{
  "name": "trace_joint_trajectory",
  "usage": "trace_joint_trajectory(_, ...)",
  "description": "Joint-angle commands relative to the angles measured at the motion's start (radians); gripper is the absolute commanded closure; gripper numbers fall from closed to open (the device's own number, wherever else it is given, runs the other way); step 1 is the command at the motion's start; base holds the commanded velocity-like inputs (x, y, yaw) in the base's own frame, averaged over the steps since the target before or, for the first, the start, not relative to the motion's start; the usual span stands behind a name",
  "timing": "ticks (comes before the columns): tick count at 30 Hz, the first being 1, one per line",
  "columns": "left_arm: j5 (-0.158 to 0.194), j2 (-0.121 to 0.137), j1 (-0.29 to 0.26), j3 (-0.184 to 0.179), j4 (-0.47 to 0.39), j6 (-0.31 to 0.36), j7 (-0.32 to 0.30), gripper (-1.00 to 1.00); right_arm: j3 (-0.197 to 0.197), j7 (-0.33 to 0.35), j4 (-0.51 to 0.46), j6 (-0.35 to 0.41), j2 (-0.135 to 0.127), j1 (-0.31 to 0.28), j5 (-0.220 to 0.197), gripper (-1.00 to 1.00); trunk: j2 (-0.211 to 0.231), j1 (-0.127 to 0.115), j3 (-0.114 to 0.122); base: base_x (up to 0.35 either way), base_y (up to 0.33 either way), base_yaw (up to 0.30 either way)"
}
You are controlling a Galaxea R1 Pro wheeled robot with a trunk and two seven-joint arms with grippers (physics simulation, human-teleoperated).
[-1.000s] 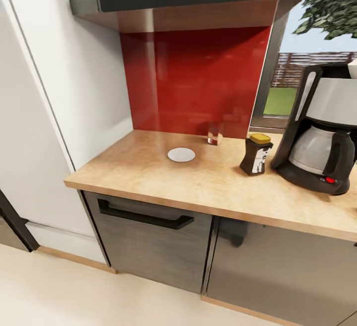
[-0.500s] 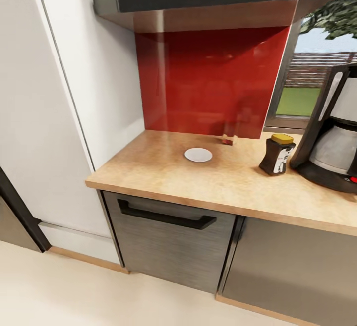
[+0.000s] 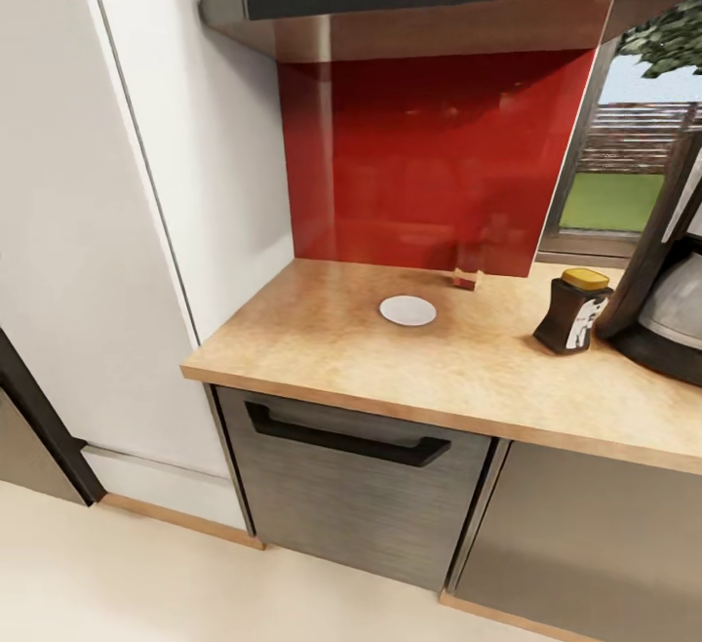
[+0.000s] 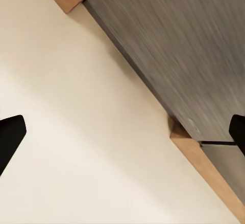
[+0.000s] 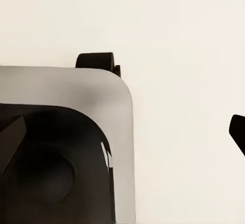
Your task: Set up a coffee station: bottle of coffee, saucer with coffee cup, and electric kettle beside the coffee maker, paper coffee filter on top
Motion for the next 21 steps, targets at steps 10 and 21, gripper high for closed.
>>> trace_joint_trajectory(10, -0.008, -0.001, -0.001, 0.004, 0.001, -0.006, -0.001, -1.00, 0.004, 0.004, 0.003, -0.003, -0.006, -0.001, -0.004, -1.00, 0.000, 0.000, -0.001, 0.010, 0.012, 0.000)
trace_joint_trajectory(21, -0.007, -0.003, -0.001, 0.002, 0.001, -0.006, 0.000, -1.00, 0.005, 0.005, 0.003, -0.004, -0.007, -0.001, -0.003, -1.00, 0.000, 0.000, -0.001, 0.000, 0.000, -0.043)
